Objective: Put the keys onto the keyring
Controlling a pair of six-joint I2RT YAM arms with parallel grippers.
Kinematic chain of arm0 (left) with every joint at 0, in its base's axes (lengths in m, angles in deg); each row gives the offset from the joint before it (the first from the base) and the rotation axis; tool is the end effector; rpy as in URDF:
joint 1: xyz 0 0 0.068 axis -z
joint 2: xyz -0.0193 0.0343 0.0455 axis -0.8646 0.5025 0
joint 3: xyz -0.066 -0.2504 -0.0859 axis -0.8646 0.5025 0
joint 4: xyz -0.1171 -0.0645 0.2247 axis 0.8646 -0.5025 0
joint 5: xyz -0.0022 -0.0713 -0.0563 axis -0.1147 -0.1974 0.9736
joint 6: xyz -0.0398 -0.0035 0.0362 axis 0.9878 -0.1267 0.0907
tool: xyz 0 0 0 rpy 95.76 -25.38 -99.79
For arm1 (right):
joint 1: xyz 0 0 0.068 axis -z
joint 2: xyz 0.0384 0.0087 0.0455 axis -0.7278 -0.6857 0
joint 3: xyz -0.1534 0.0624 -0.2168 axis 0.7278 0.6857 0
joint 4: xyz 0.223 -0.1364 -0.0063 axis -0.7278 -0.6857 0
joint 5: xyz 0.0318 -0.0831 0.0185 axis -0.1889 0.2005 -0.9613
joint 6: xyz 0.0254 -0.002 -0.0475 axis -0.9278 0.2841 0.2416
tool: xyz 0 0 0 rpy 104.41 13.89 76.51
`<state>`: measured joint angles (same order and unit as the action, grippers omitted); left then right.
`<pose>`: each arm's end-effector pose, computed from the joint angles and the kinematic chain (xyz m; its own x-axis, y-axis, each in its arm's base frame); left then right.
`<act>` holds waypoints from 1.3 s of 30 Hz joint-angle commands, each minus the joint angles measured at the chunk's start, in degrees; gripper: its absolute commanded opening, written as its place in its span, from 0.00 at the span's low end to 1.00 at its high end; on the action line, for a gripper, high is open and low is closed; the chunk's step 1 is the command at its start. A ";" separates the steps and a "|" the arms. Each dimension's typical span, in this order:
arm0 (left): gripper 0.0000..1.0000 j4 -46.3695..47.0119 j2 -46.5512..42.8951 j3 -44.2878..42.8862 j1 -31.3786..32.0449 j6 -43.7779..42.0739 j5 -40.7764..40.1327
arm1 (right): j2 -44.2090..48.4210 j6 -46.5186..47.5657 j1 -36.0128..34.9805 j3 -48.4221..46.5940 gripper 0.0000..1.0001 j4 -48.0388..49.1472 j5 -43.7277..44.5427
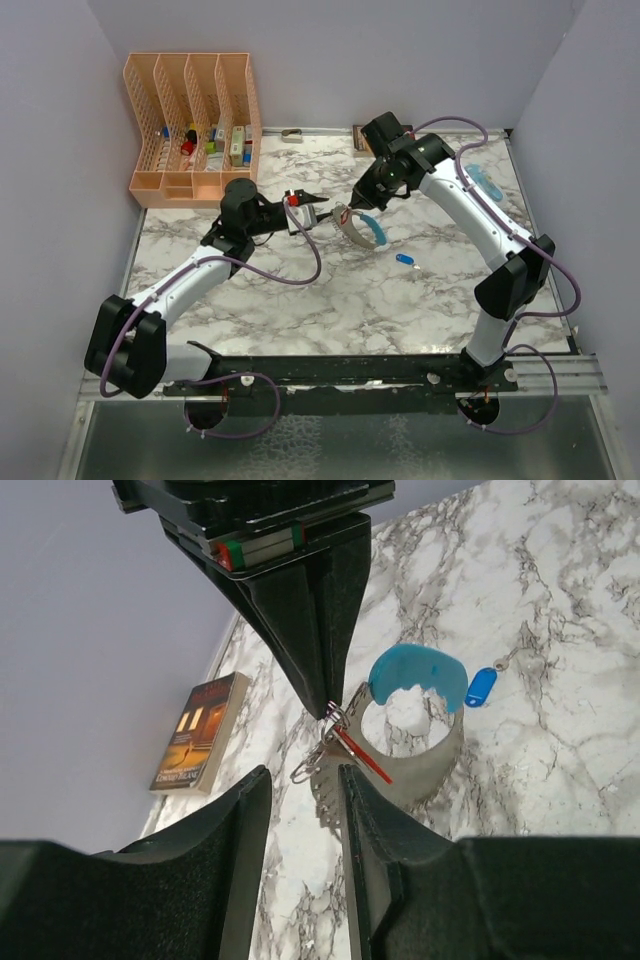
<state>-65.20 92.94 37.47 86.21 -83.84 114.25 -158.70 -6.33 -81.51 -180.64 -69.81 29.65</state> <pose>0.2483 -0.1524 0.3047 0.4696 0.1596 -0.8683 0.8391 0.2251 0.4952 0.3010 0.2085 0.3602 -0.7445 0.6540 -0.1342 0.5550 0.7181 0.4199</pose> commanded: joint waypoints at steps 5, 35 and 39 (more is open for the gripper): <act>0.38 -1.76 1.42 -1.51 1.28 -3.41 4.28 | 1.89 -1.10 -1.17 -0.90 0.01 2.81 -2.59; 0.05 -5.06 1.95 -2.19 2.28 -8.47 3.15 | 2.48 -0.58 -3.42 -0.43 0.01 7.13 -4.42; 0.00 -7.05 1.47 -2.16 2.28 -11.35 2.99 | 2.58 -0.63 -3.41 -0.41 0.01 7.49 -5.06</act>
<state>-69.07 95.19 36.88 88.09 -91.80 116.26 -158.59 -6.42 -84.49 -180.68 -65.59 27.31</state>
